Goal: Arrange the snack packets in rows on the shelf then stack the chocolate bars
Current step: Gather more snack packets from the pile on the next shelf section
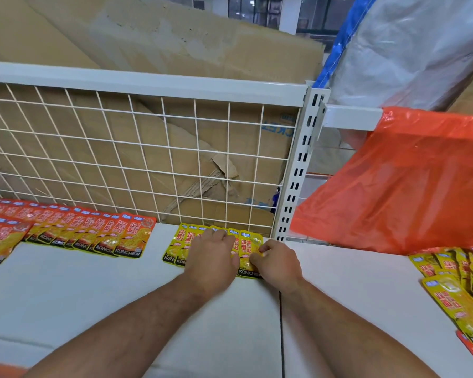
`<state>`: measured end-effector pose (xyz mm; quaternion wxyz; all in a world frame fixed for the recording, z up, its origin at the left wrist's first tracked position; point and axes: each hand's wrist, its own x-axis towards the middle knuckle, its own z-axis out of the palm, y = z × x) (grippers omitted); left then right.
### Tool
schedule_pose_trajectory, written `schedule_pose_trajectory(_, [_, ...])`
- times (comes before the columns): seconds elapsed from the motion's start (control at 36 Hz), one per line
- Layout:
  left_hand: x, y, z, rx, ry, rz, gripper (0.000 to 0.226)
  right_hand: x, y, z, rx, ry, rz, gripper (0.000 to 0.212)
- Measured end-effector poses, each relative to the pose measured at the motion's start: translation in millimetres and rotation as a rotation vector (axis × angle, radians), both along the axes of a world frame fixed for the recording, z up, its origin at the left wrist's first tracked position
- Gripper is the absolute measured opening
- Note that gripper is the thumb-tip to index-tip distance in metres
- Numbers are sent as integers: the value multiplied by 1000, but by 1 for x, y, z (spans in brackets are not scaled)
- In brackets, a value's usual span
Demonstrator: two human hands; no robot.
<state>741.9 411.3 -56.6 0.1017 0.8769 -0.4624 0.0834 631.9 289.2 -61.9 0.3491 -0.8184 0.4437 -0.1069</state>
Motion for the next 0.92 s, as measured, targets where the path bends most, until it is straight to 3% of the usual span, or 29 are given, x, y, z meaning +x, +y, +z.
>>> schedule_pose_trajectory(0.17, [-22,7,4,19,36,9,45,-17,2,-1,-35,-41,22,26])
schedule_pose_trajectory(0.31, [-42,13,5,30,45,-41,50,-43,10,7,-218,84,82,45])
schedule_pose_trajectory(0.39, [-53,12,8,12,53,-97,52,-64,16,11,-308,153,115,41])
schedule_pose_trajectory(0.75, [-113,30,1,52,170,-342,66,-162,58,8,-308,236,-92,46])
schedule_pose_trajectory(0.92, [-156,33,-2,46,220,-449,56,-214,76,1,-303,263,-201,62])
